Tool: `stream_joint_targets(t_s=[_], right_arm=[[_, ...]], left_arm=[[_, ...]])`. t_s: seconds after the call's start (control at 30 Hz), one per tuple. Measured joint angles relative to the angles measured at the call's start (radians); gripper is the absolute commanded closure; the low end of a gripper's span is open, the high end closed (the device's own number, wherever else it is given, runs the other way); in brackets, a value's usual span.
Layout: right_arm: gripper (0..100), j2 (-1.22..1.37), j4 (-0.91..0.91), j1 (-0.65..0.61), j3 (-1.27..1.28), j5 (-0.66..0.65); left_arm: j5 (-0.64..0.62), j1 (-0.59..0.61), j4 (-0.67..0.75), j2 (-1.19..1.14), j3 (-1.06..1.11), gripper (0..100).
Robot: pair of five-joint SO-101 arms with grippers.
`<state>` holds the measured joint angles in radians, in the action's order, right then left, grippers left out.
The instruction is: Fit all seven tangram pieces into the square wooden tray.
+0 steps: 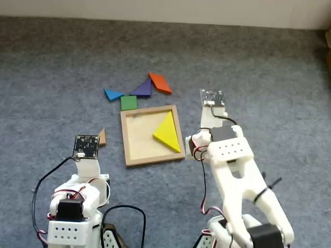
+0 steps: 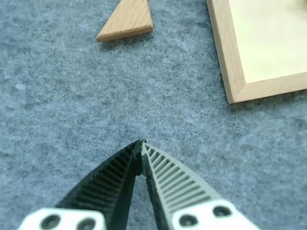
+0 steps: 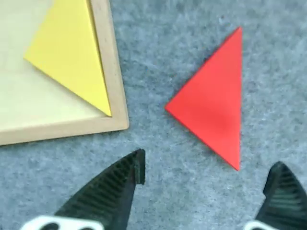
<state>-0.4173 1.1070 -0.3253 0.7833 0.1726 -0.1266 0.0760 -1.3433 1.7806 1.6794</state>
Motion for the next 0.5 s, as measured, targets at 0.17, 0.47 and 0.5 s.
stream_joint_targets(t_s=[0.17,0.47,0.5], right_arm=[[61.9,0.232,-0.003,0.0,-0.081,0.006],[61.9,0.445,-0.005,0.031,-0.232,0.006],[61.9,0.453,-0.005,0.037,-0.238,0.006]], left_arm=[[0.0,0.0,0.0,0.0,0.0,99],[0.0,0.0,0.0,0.0,0.0,99],[0.0,0.0,0.0,0.0,0.0,99]])
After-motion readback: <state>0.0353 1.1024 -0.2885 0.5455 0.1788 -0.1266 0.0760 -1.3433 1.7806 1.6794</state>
